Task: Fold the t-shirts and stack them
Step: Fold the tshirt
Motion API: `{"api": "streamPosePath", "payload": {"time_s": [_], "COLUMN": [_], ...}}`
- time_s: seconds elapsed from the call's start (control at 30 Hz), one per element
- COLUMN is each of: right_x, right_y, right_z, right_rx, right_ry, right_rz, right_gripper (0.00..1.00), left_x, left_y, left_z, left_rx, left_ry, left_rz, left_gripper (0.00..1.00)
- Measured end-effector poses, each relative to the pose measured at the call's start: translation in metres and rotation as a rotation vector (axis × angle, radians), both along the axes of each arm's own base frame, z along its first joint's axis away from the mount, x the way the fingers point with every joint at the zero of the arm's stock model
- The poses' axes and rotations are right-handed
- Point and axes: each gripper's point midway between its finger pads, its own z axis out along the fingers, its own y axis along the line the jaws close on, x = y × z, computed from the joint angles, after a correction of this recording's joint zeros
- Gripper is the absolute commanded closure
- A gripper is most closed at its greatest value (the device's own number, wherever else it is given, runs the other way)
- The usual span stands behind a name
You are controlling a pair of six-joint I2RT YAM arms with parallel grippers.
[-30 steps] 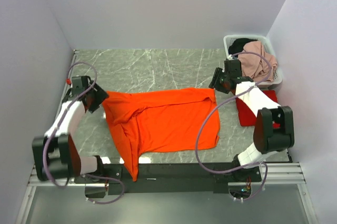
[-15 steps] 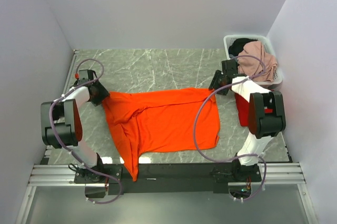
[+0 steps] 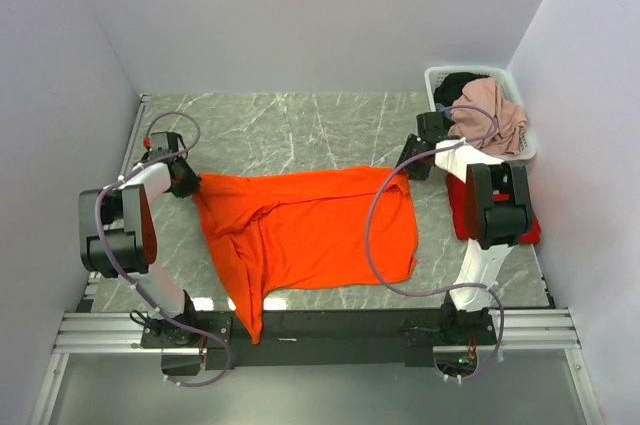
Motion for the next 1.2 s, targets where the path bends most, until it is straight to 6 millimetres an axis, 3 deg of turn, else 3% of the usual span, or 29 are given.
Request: {"api": "streamPosePath", "payload": {"time_s": [0.27, 0.5, 0.8, 1.2], "right_x": [0.001, 0.002, 0.018, 0.023], "right_y": [-0.002, -0.009, -0.021, -0.036], "right_z": [-0.009, -0.01, 0.003, -0.005], "right_rx": [-0.01, -0.028, -0.104, -0.2], "right_ry": [0.02, 0.03, 0.004, 0.037], "right_rz": [0.019, 0.031, 0.039, 0.055], "right_gripper": [0.71, 1.0, 1.0, 1.0], "left_x": [0.004, 0.007, 0.02, 0.032], "left_y": [0.007, 0.005, 0.004, 0.004], "left_z": [-0.001, -0.007, -0.009, -0.009], "left_rx": [0.036, 0.024, 0.009, 0.003], "left_ry": [0.008, 0.018, 0.005, -0.01], "left_rz": [-0.003, -0.007, -0.007, -0.004], "left_gripper": [0.89, 0.89, 0.88, 0.85]}}
